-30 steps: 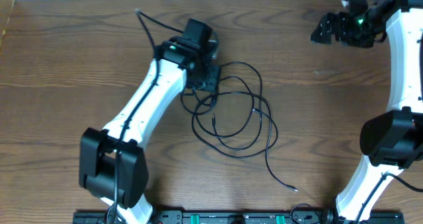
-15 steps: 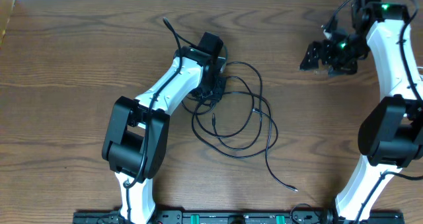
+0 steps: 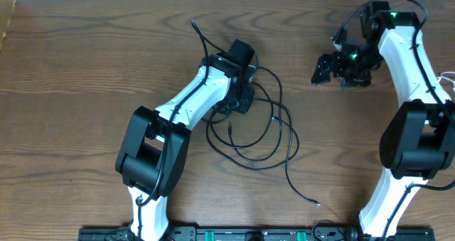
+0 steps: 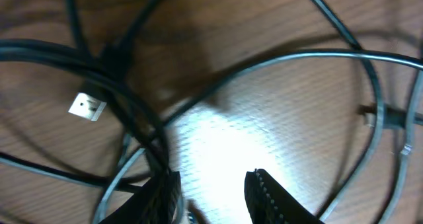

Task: Untangle cables
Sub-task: 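Lower the left gripper onto the black cable pile and grasp it, then lift the left gripper up and left, raising the black cables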

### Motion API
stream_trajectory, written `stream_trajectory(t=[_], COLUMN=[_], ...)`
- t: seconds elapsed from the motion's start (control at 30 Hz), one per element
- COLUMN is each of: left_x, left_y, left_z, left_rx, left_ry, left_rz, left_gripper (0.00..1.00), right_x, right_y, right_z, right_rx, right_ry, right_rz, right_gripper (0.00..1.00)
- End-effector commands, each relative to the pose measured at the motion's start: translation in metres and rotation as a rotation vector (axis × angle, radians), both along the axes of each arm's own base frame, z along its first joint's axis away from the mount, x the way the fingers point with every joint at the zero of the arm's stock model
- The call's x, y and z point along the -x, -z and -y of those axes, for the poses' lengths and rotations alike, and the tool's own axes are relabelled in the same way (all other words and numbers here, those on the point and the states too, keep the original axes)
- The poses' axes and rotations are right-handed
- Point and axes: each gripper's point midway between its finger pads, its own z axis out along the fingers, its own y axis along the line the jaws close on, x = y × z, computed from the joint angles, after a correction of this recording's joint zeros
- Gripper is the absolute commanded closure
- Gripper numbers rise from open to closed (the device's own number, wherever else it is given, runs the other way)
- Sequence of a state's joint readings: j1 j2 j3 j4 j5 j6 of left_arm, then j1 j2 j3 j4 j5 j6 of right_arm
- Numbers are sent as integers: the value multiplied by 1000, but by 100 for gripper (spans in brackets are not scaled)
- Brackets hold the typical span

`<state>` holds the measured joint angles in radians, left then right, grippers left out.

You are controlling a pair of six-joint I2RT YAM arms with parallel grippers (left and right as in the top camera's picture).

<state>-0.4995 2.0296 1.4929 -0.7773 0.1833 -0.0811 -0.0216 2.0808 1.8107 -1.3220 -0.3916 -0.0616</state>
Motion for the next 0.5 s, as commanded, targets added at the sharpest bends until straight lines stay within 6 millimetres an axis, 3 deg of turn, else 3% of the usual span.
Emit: stream_trajectory(t=[0.0,0.3,0.47], left_x=[-7,-15,-16], left_y=[12,12,26], left_z=[-16,-17,-17], left_rx=[-90,-102,-110], left_ry=[-36,-60,-59], left_rz=[22,57,42], left_gripper=[62,62,62], right_x=[-1,-5,-5], right_y=[4,4,4], right_z=[-7,-9,-10], right_rx=[-3,-3,-3], right_ry=[-13,-18,-19], right_rz=[-4,16,17], right_gripper=[8,7,7])
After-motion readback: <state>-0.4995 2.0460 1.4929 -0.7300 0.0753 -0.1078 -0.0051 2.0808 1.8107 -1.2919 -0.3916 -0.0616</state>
